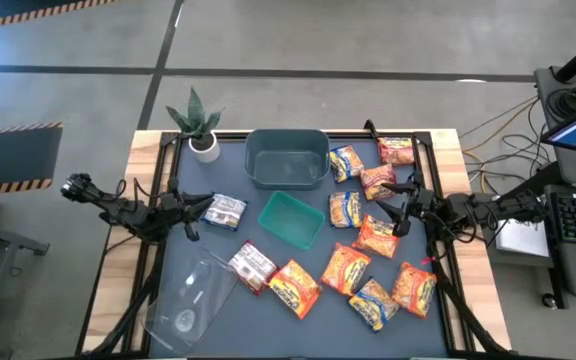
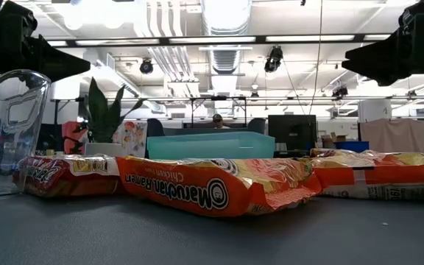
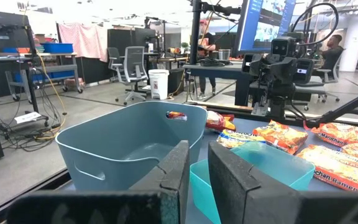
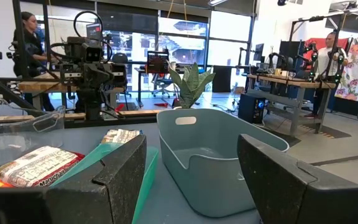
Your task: Sort Maruchan noodles
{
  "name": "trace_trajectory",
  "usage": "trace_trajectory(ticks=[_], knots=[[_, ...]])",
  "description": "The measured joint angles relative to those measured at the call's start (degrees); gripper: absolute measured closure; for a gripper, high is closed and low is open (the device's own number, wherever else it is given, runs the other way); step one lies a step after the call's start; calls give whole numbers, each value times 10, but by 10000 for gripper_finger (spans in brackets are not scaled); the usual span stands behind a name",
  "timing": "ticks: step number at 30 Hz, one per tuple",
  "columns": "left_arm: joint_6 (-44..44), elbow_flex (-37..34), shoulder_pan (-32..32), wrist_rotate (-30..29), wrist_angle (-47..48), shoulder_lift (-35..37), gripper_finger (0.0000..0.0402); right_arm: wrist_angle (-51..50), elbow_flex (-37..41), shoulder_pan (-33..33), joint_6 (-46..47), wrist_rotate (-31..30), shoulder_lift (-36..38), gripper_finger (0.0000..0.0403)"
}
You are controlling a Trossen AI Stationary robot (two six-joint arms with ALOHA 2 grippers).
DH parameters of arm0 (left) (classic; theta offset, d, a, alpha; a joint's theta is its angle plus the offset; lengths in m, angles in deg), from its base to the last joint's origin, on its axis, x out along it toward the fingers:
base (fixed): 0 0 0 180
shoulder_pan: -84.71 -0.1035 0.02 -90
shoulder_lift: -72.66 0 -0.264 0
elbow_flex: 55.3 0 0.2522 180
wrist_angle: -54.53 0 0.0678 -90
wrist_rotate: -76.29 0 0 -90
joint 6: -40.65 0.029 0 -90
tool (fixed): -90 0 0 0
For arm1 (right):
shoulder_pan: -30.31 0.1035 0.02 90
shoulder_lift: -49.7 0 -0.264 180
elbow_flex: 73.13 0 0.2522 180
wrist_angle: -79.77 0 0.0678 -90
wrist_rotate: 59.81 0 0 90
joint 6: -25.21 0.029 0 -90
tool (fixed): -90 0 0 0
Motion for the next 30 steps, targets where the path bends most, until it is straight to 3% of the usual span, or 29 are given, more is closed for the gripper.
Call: trace_trajectory(ticks=[3,7,11,17,21,25,30], knots=[[-2,0,0,0,-4,0,361,0,0,0,18,0,0,163],[-39,0,0,0,-50,0,361,-2,0,0,214,3,0,163],[-74,0,0,0,-154,0,361,35,0,-1,309,-15,-1,163],[-79,0,0,36,-260,0,361,118,0,-1,304,-5,-24,163],[-131,0,0,62,-287,0,361,170,-4,-3,294,-10,-57,163],[-175,0,0,104,-287,0,361,163,-55,-4,285,-61,-96,163],[-222,0,0,110,-289,-15,361,112,-139,-4,256,-76,-150,163]])
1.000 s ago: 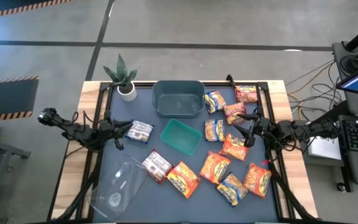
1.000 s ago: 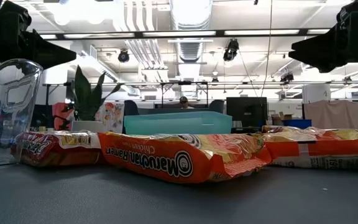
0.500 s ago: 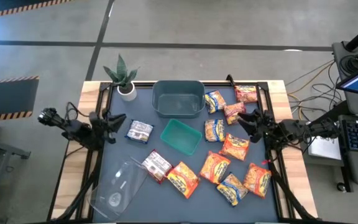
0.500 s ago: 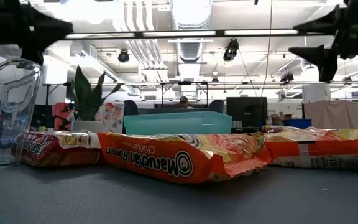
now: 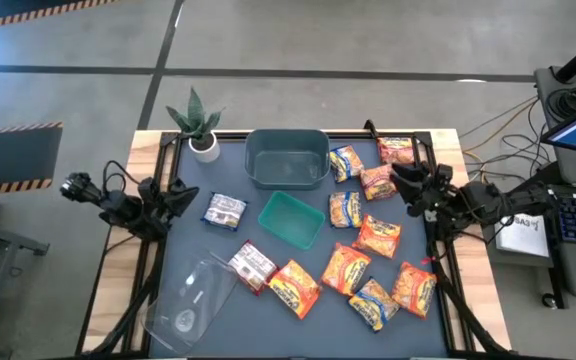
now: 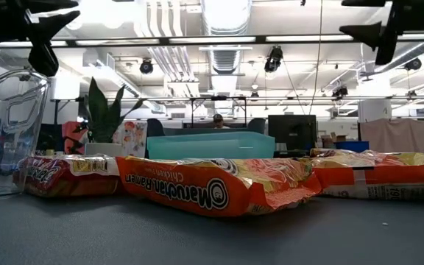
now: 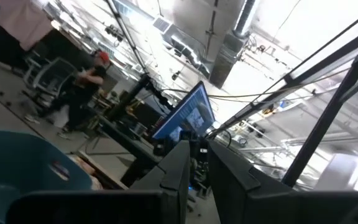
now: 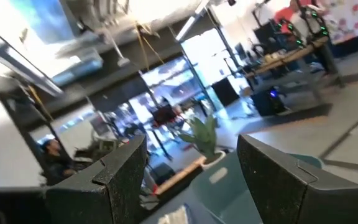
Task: Sort Maruchan noodles
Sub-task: Put the blue noodle pack into the transparent bin
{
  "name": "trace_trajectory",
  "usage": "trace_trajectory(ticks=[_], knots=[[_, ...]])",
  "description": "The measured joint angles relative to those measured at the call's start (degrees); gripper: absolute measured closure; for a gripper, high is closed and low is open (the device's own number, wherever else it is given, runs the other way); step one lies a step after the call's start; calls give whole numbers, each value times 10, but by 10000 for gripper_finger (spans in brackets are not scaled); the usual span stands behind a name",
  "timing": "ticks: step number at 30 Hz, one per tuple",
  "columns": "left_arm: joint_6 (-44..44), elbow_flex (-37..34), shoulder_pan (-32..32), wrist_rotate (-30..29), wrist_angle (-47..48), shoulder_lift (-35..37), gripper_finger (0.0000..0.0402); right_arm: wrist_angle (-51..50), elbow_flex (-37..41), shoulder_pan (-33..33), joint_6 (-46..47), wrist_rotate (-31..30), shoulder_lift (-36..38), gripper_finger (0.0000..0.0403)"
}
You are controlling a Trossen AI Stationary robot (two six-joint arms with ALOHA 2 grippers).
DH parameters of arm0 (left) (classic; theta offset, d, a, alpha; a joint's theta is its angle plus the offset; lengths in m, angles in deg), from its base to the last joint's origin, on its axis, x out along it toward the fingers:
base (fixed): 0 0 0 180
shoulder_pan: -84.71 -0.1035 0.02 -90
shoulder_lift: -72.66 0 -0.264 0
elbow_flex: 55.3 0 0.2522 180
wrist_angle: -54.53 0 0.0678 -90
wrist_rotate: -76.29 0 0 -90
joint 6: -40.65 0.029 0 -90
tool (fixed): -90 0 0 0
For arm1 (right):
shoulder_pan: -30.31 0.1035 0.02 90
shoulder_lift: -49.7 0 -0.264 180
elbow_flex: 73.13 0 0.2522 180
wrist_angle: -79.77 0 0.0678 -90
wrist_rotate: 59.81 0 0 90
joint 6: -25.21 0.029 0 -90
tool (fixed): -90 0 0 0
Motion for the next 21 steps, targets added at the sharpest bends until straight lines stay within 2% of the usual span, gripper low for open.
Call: trace_trajectory(ticks=[4,8,12,17,19,21], knots=[[-24,0,0,0,-12,-26,361,-53,-47,0,6,-27,-37,163],[-28,3,0,0,-68,-72,361,-75,-80,0,-16,-65,-66,163],[-30,49,0,0,-64,-132,361,-83,-113,0,-68,-116,-83,163],[-42,144,0,-5,13,-242,361,-110,-140,0,-99,-164,-91,163],[-70,195,0,-19,83,-285,361,-113,-148,0,-109,-181,-91,163],[-122,253,0,-29,192,-328,361,-113,-153,0,-129,-189,-89,163]])
